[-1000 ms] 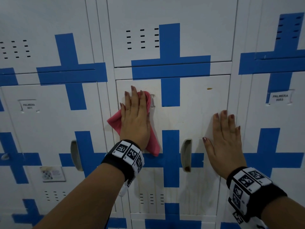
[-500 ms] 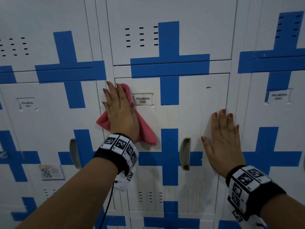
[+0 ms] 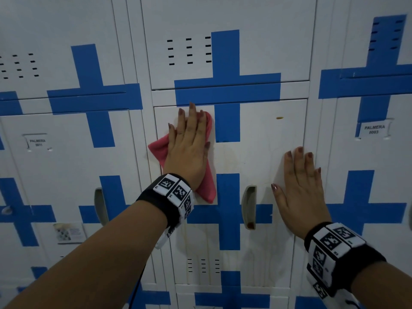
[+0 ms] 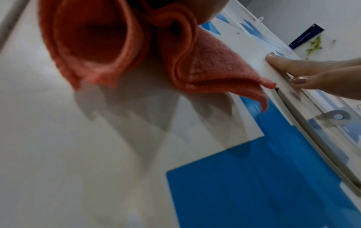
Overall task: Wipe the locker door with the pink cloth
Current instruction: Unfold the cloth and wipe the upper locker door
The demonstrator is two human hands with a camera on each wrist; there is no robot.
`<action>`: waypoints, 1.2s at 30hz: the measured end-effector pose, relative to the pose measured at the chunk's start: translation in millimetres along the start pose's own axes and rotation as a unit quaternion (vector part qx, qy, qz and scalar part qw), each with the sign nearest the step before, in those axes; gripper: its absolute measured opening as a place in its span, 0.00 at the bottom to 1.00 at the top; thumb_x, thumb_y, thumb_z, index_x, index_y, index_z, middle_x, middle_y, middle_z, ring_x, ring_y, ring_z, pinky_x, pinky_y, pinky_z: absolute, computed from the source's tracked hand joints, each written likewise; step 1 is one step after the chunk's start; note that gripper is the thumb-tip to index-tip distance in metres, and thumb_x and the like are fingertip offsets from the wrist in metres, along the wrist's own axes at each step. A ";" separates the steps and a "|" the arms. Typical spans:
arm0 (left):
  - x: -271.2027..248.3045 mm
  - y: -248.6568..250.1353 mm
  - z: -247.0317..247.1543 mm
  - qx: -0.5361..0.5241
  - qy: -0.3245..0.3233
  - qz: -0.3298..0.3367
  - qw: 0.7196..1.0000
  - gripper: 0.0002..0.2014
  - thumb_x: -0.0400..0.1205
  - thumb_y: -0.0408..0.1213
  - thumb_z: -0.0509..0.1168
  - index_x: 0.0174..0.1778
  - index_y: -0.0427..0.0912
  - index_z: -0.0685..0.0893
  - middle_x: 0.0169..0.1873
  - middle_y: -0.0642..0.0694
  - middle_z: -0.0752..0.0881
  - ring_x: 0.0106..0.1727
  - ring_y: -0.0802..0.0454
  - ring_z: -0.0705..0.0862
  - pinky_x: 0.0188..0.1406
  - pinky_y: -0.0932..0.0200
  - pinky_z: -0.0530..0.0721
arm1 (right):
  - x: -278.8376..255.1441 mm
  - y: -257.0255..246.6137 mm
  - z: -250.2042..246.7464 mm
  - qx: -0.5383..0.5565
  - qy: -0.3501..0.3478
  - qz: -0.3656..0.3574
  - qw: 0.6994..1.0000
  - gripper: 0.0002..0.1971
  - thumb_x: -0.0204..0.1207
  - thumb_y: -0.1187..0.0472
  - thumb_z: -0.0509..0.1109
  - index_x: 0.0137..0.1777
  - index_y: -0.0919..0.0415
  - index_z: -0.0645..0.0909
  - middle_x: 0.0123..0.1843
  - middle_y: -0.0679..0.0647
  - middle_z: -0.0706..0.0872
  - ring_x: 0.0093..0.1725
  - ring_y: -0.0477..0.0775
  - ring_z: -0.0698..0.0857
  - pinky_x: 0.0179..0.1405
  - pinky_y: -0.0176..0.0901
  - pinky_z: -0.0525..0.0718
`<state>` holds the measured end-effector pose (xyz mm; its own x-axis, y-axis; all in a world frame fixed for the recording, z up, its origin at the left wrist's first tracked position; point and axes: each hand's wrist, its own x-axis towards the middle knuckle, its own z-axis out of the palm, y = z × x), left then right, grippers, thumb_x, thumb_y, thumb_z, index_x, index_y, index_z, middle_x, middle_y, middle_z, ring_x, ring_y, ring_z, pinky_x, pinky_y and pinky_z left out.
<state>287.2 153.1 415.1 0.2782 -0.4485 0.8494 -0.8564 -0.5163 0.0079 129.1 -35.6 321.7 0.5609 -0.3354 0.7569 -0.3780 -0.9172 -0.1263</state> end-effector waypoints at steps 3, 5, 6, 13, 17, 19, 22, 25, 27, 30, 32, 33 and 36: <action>1.2 -3.9 -2.3 -0.017 0.017 -0.036 0.999 0.31 0.86 0.36 0.45 0.80 0.47 0.33 0.79 0.48 0.29 0.78 0.51 0.28 0.75 0.52 0.26 | -0.1 0.6 -1.2 0.002 0.000 -0.001 1.000 0.35 0.80 0.44 0.41 0.81 0.52 0.28 0.82 0.50 0.27 0.81 0.52 0.32 0.77 0.43 0.27; 2.2 -6.1 -3.8 -0.021 0.036 -0.067 0.997 0.32 0.86 0.34 0.46 0.82 0.44 0.36 0.81 0.45 0.32 0.80 0.50 0.30 0.75 0.51 0.27 | -0.1 0.4 -1.5 0.003 -0.001 -0.002 1.000 0.35 0.80 0.44 0.41 0.81 0.51 0.27 0.82 0.49 0.27 0.81 0.51 0.31 0.77 0.43 0.27; 2.4 -7.4 -4.2 -0.020 0.041 -0.075 0.996 0.31 0.86 0.33 0.47 0.82 0.43 0.37 0.81 0.44 0.33 0.81 0.49 0.31 0.75 0.51 0.28 | -0.2 0.5 -1.6 0.004 -0.001 -0.003 1.000 0.35 0.80 0.44 0.41 0.81 0.51 0.27 0.82 0.49 0.27 0.81 0.51 0.31 0.77 0.43 0.27; 2.8 -21.2 -6.4 -0.016 0.075 -0.100 0.992 0.30 0.85 0.35 0.48 0.83 0.40 0.44 0.82 0.40 0.39 0.82 0.42 0.37 0.78 0.46 0.33 | -1.0 1.2 -3.0 0.009 -0.006 -0.004 1.000 0.35 0.80 0.43 0.40 0.80 0.50 0.27 0.82 0.49 0.27 0.81 0.51 0.31 0.79 0.49 0.32; 4.9 -25.0 -9.4 -0.022 0.102 -0.124 0.987 0.32 0.83 0.36 0.51 0.83 0.38 0.45 0.83 0.39 0.42 0.82 0.41 0.38 0.79 0.45 0.35 | -1.1 0.4 -2.7 0.009 -0.005 -0.001 1.000 0.35 0.80 0.44 0.41 0.81 0.51 0.28 0.82 0.49 0.27 0.81 0.51 0.31 0.80 0.55 0.38; 5.5 -22.7 -10.3 -0.016 0.090 -0.117 0.989 0.37 0.79 0.32 0.53 0.83 0.38 0.43 0.83 0.41 0.41 0.82 0.42 0.37 0.78 0.47 0.32 | -1.0 -0.2 -2.5 0.008 -0.006 0.000 1.000 0.35 0.80 0.44 0.41 0.81 0.52 0.28 0.82 0.49 0.27 0.81 0.52 0.32 0.80 0.55 0.39; 6.2 -19.6 -10.7 0.005 0.065 -0.094 0.993 0.40 0.76 0.30 0.54 0.82 0.39 0.40 0.82 0.43 0.38 0.82 0.44 0.34 0.77 0.48 0.28 | -0.5 -0.8 -2.3 0.006 -0.005 0.001 1.000 0.35 0.80 0.43 0.41 0.81 0.53 0.29 0.82 0.50 0.28 0.81 0.52 0.32 0.79 0.52 0.35; 7.2 -16.2 -10.4 0.014 0.055 -0.068 0.996 0.40 0.77 0.32 0.54 0.82 0.40 0.39 0.82 0.43 0.37 0.82 0.45 0.33 0.76 0.48 0.27 | -0.6 -1.0 -2.5 0.001 -0.006 0.001 1.000 0.35 0.80 0.43 0.40 0.81 0.52 0.28 0.82 0.50 0.28 0.81 0.52 0.32 0.77 0.43 0.27; 7.1 -12.8 -9.5 -0.010 0.057 -0.051 0.997 0.39 0.77 0.31 0.54 0.83 0.43 0.43 0.83 0.44 0.38 0.82 0.48 0.34 0.75 0.52 0.24 | -0.9 -0.7 -2.5 -0.002 -0.005 0.000 1.000 0.35 0.80 0.43 0.41 0.81 0.53 0.29 0.82 0.51 0.28 0.81 0.52 0.32 0.77 0.42 0.27; 6.0 -7.6 -7.1 -0.054 0.063 -0.021 0.996 0.37 0.75 0.29 0.53 0.82 0.45 0.51 0.83 0.45 0.43 0.80 0.54 0.33 0.73 0.58 0.21 | -0.8 -0.5 -1.9 -0.005 -0.002 0.000 1.000 0.35 0.80 0.43 0.41 0.81 0.54 0.29 0.82 0.51 0.28 0.82 0.53 0.33 0.77 0.43 0.28; 6.0 -2.9 -5.7 -0.055 0.048 -0.006 0.997 0.36 0.76 0.30 0.53 0.82 0.45 0.52 0.83 0.46 0.43 0.79 0.55 0.32 0.74 0.55 0.22 | -0.5 -0.6 -1.4 -0.007 0.001 0.000 1.000 0.35 0.80 0.43 0.41 0.82 0.54 0.30 0.83 0.51 0.29 0.82 0.53 0.33 0.77 0.43 0.28; 5.9 -0.1 -4.8 -0.043 0.035 0.001 0.998 0.36 0.77 0.30 0.53 0.83 0.45 0.51 0.83 0.47 0.41 0.79 0.55 0.31 0.74 0.52 0.24 | -0.4 -0.5 -1.2 -0.008 0.002 0.000 1.000 0.35 0.80 0.43 0.41 0.82 0.54 0.30 0.83 0.51 0.29 0.82 0.53 0.33 0.78 0.44 0.29; 5.1 6.0 -1.4 0.011 0.006 0.033 0.999 0.38 0.78 0.32 0.55 0.83 0.47 0.46 0.81 0.52 0.34 0.78 0.53 0.28 0.74 0.47 0.24 | -0.6 -0.3 -1.2 -0.009 0.001 0.000 1.000 0.35 0.80 0.43 0.41 0.81 0.54 0.29 0.82 0.51 0.28 0.81 0.52 0.32 0.78 0.44 0.29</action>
<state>282.9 148.7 420.2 0.2165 -0.4728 0.8542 -0.8631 -0.5016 -0.0589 128.0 -34.8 322.1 0.5590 -0.3349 0.7585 -0.3906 -0.9133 -0.1154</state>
